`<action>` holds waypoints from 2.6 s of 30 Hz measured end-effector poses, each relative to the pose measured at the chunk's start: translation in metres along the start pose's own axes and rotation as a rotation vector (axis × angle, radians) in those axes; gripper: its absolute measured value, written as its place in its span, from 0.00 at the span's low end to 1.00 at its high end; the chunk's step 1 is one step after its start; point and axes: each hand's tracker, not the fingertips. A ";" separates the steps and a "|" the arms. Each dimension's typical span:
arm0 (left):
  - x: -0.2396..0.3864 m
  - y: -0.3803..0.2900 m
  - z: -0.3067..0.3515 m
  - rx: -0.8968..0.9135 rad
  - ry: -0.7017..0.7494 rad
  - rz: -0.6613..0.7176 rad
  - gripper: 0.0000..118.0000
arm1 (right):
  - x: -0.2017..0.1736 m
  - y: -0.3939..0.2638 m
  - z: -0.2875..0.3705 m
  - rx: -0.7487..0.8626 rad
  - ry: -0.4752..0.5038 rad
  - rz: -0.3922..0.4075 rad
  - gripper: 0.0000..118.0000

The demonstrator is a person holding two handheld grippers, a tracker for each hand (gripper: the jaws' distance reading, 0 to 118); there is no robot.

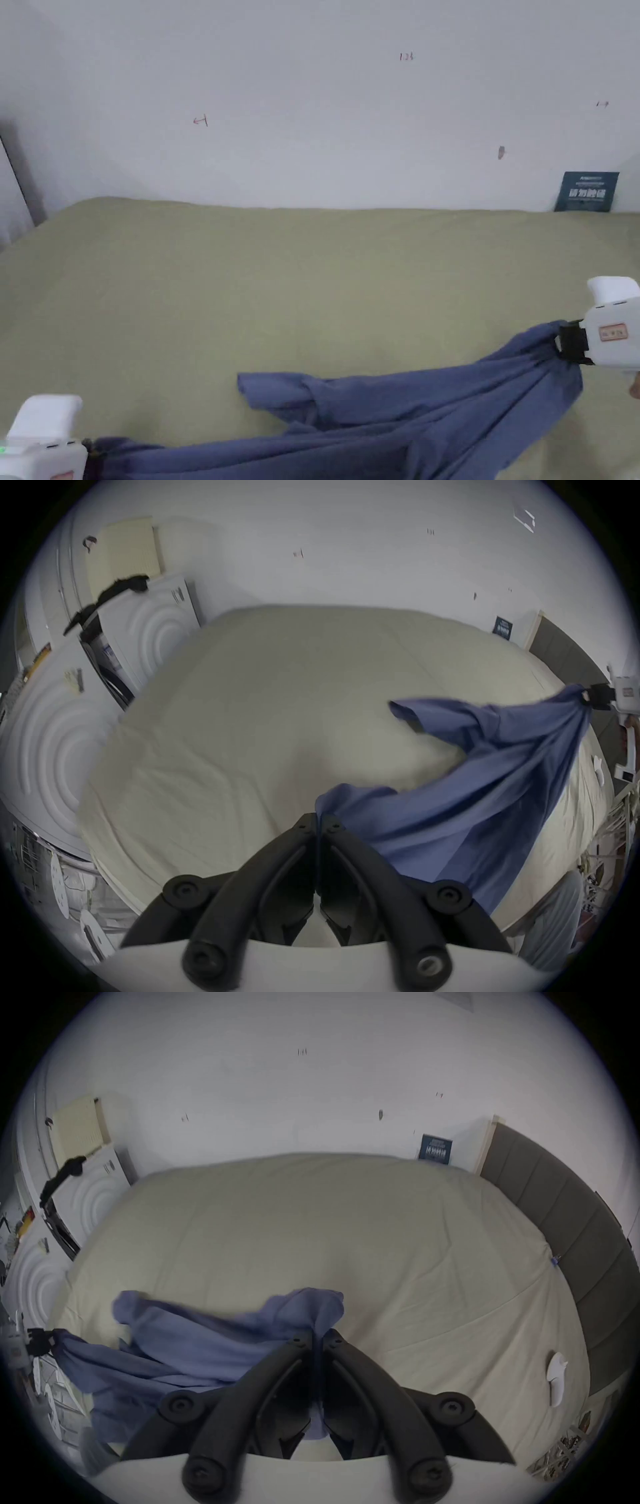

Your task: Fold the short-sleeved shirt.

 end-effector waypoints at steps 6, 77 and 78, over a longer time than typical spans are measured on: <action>-0.018 0.049 0.048 0.152 0.050 0.057 0.00 | 0.011 0.019 0.087 0.156 -0.025 -0.019 0.05; 0.045 0.081 -0.086 0.095 0.011 0.006 0.00 | 0.064 -0.034 -0.033 0.026 -0.120 -0.112 0.05; 0.042 0.058 -0.078 0.081 0.002 0.006 0.00 | 0.064 -0.057 -0.024 0.006 -0.114 -0.116 0.05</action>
